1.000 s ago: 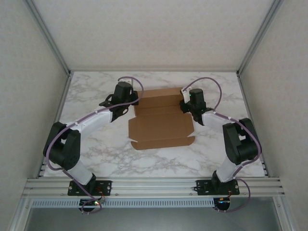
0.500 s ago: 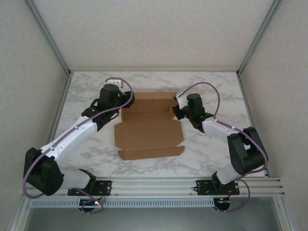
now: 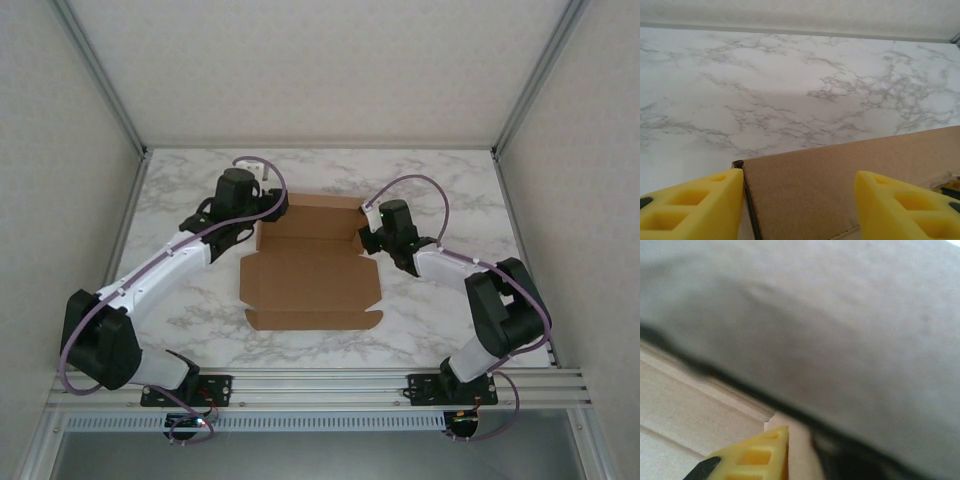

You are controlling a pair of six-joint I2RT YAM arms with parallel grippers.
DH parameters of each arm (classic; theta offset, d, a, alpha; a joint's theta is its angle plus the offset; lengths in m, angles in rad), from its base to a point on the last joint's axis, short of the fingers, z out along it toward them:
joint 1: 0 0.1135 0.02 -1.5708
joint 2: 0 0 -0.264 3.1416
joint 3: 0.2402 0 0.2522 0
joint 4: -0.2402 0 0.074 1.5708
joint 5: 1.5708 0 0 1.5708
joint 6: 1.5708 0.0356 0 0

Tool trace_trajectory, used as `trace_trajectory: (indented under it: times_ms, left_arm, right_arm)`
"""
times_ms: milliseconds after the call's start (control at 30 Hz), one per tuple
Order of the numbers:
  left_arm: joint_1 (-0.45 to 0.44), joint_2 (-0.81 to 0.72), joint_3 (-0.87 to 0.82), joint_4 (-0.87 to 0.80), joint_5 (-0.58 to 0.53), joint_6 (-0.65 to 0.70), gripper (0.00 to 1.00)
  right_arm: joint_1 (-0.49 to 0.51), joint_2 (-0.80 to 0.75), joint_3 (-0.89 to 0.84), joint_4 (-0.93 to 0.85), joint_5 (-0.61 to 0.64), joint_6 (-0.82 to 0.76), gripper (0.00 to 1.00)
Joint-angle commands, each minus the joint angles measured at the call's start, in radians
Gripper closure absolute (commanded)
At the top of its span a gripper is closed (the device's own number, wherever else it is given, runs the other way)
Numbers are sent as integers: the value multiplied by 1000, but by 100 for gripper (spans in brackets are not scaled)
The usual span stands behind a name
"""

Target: Fold the paper box

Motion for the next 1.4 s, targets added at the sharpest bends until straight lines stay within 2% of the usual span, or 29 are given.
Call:
trace_trajectory:
  times_ms: [0,133,267,367,500,667,833,1000,1167,1233,1367]
  left_arm:
    - [-25,-46,58,45,119,20,41]
    - [-25,-68,67,29,111,24,40]
    - [-28,-58,60,-16,154,39,35]
    - [-30,-74,5,-14,161,26,33]
    - [-30,-118,-59,-12,112,6,29]
    - [-18,-153,-90,-50,-6,-73,25]
    - [21,-192,-137,-30,-26,-203,22]
    - [68,-190,-145,-28,-28,-252,20]
    - [75,-173,-120,31,-30,-144,21]
    - [75,-112,-79,67,25,-88,21]
    - [58,115,41,88,266,-75,26]
  right_arm:
    - [41,-34,1,44,-9,-49,84]
    - [40,-41,30,12,3,-73,84]
    - [40,-44,48,9,23,-98,84]
    - [36,-38,74,0,19,-109,84]
    - [33,-32,92,0,28,-111,84]
    - [33,-41,76,23,57,-89,84]
    - [34,-63,47,45,67,-74,84]
    - [33,-68,42,50,70,-72,84]
    - [33,-62,35,61,54,-89,84]
    - [32,-48,38,67,49,-98,83]
    - [25,-28,38,73,34,-86,83]
